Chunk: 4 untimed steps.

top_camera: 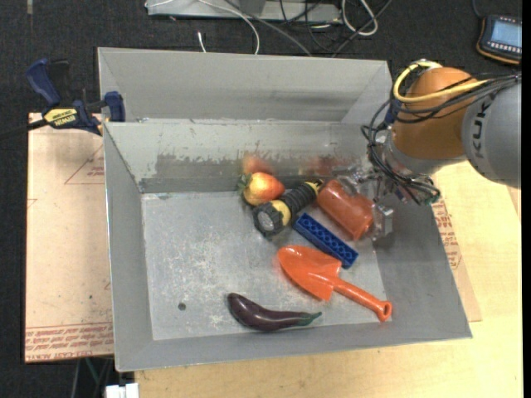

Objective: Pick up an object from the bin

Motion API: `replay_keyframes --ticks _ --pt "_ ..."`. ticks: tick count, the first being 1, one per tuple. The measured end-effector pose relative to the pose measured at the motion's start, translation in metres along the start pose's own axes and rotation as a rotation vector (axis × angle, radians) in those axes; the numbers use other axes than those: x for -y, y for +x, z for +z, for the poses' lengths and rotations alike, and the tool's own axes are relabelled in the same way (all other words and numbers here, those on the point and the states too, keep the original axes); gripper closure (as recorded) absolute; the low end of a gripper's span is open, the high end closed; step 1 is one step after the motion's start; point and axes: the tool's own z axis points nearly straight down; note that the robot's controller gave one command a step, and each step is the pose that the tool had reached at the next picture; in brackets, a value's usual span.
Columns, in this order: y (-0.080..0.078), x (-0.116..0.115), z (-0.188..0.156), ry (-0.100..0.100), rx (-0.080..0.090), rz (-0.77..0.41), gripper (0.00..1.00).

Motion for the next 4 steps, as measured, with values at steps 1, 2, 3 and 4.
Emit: replay_keyframes --ticks 1,2,3,4 --pt "0.008 -0.006 0.004 0.007 -0.023 0.722 0.00" --pt "-0.010 -0.002 0.005 0.015 0.018 0.138 1.00" --pt "-0.010 -0.002 0.005 0.015 0.017 0.138 1.00" --pt "-0.009 -0.005 -0.019 0.006 0.010 0.137 1.00"
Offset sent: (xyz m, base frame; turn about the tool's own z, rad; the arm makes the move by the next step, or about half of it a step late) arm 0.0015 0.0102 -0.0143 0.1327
